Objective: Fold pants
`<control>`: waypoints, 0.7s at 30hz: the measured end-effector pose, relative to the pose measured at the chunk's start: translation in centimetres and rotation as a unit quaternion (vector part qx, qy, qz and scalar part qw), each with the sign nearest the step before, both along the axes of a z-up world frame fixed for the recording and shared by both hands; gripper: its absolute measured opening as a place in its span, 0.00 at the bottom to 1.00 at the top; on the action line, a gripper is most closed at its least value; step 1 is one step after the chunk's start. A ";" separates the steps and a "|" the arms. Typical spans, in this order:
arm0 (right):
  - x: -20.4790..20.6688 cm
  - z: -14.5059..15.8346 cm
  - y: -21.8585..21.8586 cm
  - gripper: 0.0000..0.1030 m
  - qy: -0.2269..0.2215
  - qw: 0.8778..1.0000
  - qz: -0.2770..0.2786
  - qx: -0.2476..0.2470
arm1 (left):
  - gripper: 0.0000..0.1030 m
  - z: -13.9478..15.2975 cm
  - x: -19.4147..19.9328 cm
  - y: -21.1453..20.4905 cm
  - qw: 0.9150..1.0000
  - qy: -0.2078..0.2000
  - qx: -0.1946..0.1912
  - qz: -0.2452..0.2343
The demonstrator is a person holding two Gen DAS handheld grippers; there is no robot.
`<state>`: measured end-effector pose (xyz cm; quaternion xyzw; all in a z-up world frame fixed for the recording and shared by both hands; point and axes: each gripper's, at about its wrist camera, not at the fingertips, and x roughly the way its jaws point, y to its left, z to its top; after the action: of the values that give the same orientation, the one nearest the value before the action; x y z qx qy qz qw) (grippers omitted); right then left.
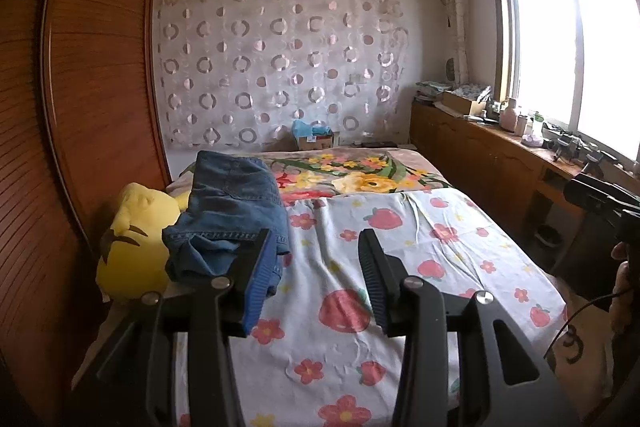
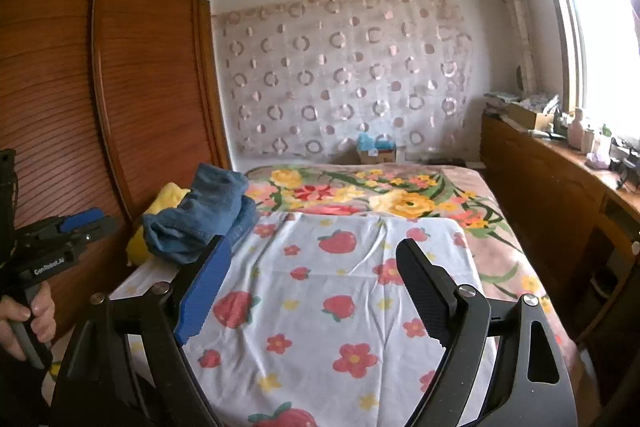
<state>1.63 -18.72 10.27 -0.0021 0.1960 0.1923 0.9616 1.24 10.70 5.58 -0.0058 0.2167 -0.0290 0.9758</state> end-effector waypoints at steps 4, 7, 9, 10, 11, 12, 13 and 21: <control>-0.4 0.0 0.1 0.84 -0.003 1.000 -0.003 -0.003 | 0.41 -0.2 -0.1 0.0 1.000 0.004 0.000 0.003; -0.6 -0.1 0.2 0.84 -0.005 1.000 -0.004 -0.002 | 0.41 -0.3 -0.2 -0.1 1.000 0.006 0.001 0.005; -0.6 -0.1 0.3 0.84 -0.004 1.000 -0.004 -0.002 | 0.41 -0.3 -0.3 -0.2 1.000 0.006 0.002 0.005; -0.6 -0.2 0.2 0.84 -0.004 1.000 -0.004 -0.002 | 0.41 -0.2 -0.3 -0.2 1.000 0.006 0.002 0.006; -0.6 -0.2 0.2 0.84 -0.004 1.000 -0.003 -0.002 | 0.41 -0.3 -0.3 -0.2 1.000 0.006 0.001 0.006; -0.7 -0.2 0.1 0.84 -0.004 1.000 -0.003 -0.002 | 0.41 -0.3 -0.2 -0.1 1.000 0.006 0.001 0.006; -0.7 -0.2 0.2 0.84 -0.004 1.000 -0.003 -0.002 | 0.41 -0.3 -0.2 -0.2 1.000 0.007 0.001 0.005; -0.7 -0.2 0.2 0.84 -0.004 1.000 -0.003 -0.002 | 0.42 -0.3 -0.3 -0.2 1.000 0.007 0.001 0.005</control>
<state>0.93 -18.51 10.10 -0.0045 0.1927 0.1887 0.9629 0.93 10.48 5.29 -0.0058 0.2239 -0.0240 0.9743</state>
